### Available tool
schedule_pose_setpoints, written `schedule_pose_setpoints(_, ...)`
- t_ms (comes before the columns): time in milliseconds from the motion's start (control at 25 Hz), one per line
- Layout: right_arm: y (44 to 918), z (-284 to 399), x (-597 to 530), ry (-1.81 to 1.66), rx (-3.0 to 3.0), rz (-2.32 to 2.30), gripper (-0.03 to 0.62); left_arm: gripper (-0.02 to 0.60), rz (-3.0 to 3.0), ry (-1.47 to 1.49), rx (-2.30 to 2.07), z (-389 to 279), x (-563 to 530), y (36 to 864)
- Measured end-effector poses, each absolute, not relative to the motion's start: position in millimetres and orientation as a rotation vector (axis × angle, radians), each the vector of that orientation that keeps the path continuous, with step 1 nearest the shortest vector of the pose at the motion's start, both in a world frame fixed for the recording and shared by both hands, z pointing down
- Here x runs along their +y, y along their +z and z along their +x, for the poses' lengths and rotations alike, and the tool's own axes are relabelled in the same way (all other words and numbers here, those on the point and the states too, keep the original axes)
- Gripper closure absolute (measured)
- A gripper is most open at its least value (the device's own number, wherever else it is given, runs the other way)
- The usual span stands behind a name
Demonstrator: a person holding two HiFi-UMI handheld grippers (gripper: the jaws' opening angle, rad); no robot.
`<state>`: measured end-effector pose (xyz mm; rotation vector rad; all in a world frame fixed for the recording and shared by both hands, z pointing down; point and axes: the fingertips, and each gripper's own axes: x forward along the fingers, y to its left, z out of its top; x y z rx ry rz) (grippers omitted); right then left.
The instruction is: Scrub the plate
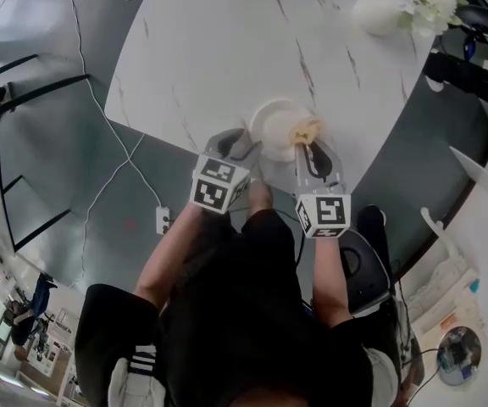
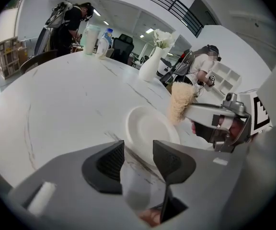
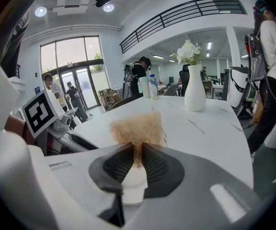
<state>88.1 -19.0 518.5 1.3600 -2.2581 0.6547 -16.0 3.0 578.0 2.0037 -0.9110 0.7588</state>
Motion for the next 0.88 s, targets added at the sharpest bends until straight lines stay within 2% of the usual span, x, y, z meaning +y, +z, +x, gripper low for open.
schedule_pose_setpoints(200, 522.0, 89.2, -21.4, 0.66, -2.264, 1.352, 0.539, 0.389, 1.988, 0.781, -0.919, -12.3, 0.1, 585.4)
schedule_pose_setpoints(320, 522.4, 89.0, -23.1, 0.664, -2.271, 1.352, 0.539, 0.446, 1.97, 0.812, -0.952, -16.1, -0.9, 588.9)
schedule_pose_setpoints(520, 522.4, 84.7, -23.3, 0.663, -2.285, 1.339, 0.539, 0.463, 1.96, 0.827, -0.955, -17.6, -1.5, 589.3)
schedule_pose_setpoints(680, 523.2, 82.3, -22.1, 0.661, -2.295, 1.331, 0.539, 0.509, 1.96, 0.834, -0.972, -16.7, -1.9, 591.1)
schedule_pose_setpoints(880, 522.7, 82.9, -22.4, 0.662, -2.295, 1.329, 0.539, 0.514, 1.945, 0.837, -0.985, -17.8, -2.6, 590.1)
